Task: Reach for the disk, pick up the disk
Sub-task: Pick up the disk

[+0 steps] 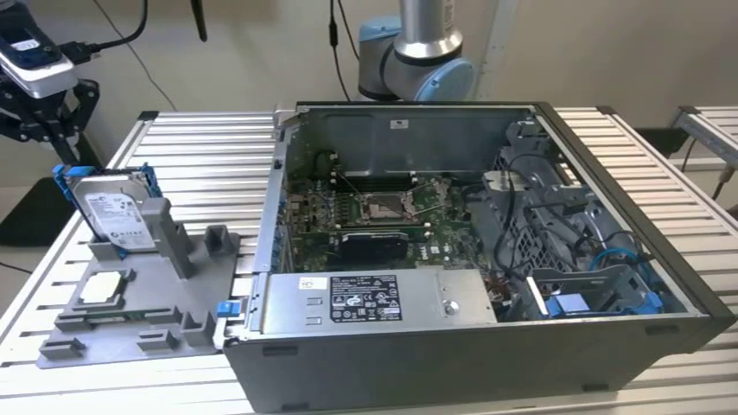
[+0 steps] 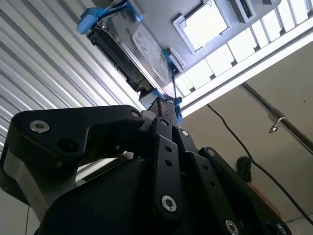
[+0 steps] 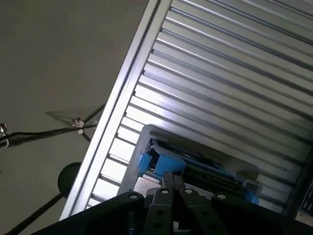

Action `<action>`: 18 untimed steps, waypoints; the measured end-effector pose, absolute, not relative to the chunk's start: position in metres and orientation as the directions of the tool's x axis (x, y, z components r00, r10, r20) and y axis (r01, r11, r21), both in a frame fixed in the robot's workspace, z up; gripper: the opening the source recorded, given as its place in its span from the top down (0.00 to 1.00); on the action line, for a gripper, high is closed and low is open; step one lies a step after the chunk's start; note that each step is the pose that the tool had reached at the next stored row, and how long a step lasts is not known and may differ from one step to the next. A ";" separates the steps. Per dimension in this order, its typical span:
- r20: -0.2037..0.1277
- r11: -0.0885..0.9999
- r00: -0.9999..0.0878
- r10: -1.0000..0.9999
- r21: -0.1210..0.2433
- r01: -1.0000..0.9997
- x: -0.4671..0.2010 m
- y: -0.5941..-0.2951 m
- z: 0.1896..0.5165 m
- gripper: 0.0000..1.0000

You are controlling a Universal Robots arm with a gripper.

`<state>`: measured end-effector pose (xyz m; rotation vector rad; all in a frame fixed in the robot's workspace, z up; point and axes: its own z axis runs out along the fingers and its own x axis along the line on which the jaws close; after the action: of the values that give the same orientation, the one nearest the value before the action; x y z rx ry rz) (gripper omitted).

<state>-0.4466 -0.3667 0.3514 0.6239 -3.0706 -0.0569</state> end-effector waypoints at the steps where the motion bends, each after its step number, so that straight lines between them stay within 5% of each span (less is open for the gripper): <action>1: 0.000 0.916 -0.916 -0.400 0.037 -0.400 -0.446 -0.367 0.351 1.00; 18: -0.001 0.788 -0.789 -0.615 0.036 -0.615 -0.443 -0.367 0.351 1.00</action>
<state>-0.4430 -0.3671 0.3511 1.0179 -2.9605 -0.0540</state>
